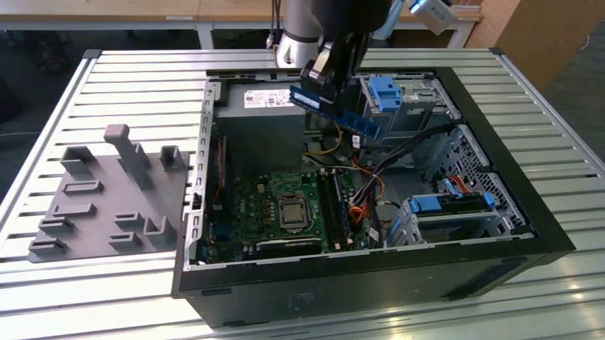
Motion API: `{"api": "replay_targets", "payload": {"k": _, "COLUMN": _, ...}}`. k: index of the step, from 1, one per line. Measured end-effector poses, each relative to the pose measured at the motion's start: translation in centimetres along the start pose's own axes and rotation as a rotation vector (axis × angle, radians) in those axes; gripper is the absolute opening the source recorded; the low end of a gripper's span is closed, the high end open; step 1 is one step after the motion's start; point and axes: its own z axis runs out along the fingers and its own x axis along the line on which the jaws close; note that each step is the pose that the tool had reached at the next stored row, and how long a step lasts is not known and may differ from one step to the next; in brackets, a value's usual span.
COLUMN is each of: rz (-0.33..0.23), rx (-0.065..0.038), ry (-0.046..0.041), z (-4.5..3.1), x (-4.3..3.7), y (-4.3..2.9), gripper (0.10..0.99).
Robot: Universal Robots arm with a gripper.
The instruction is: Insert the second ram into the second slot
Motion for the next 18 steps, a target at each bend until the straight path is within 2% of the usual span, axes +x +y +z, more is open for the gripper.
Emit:
{"api": "replay_targets", "payload": {"k": 7, "rz": 0.100, "rx": 0.002, "ry": -0.0038, "z": 0.03, "x": 0.00, "y": 0.00, "gripper": 0.137}}
{"api": "replay_targets", "payload": {"k": 18, "rz": 0.225, "rx": 0.004, "ry": -0.0084, "z": 0.06, "x": 0.00, "y": 0.00, "gripper": 0.137}}
